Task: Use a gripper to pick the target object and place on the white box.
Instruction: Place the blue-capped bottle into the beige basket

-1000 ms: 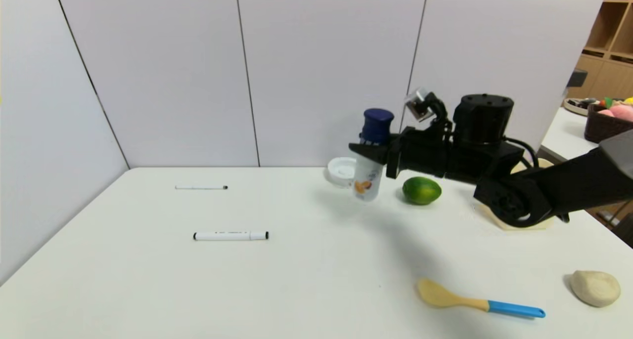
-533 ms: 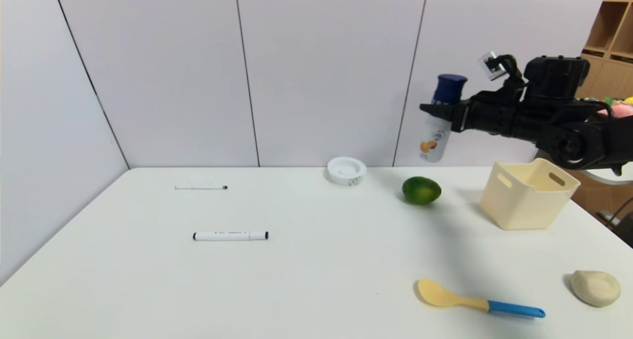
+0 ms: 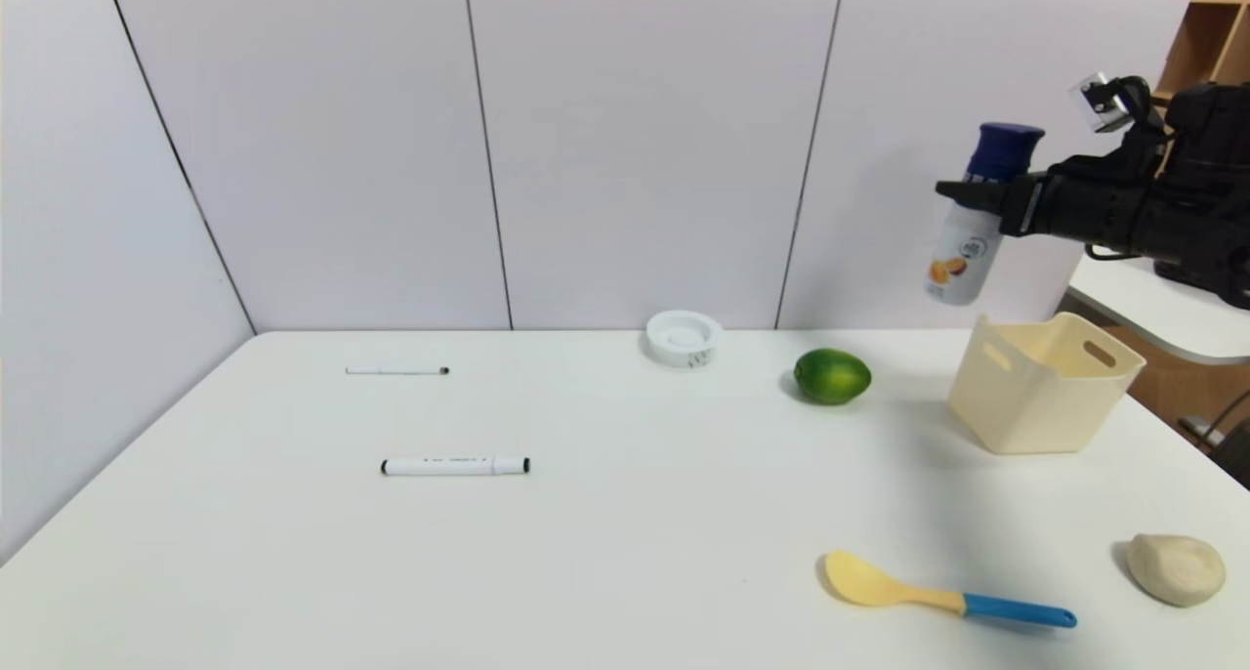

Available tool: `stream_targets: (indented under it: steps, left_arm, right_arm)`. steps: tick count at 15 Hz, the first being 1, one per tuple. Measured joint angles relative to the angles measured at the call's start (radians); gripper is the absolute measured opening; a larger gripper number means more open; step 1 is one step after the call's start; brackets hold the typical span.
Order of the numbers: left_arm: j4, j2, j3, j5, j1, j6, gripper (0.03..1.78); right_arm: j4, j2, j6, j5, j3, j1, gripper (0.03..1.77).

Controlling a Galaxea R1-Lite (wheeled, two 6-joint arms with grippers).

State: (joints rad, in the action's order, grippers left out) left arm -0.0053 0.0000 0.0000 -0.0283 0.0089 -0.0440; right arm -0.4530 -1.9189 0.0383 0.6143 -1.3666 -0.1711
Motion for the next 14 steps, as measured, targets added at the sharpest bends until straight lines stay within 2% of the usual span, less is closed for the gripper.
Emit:
stream_targets:
  steps: [6, 14]
  left_arm:
    - [0.000, 0.000, 0.000, 0.000, 0.000, 0.000, 1.69]
    - [0.000, 0.000, 0.000, 0.000, 0.000, 0.000, 1.69]
  right_arm:
    - [0.054, 0.042, 0.008, -0.013, 0.012, -0.072, 0.78]
    - [0.041, 0.048, 0.036, -0.010, 0.071, -0.150, 0.78]
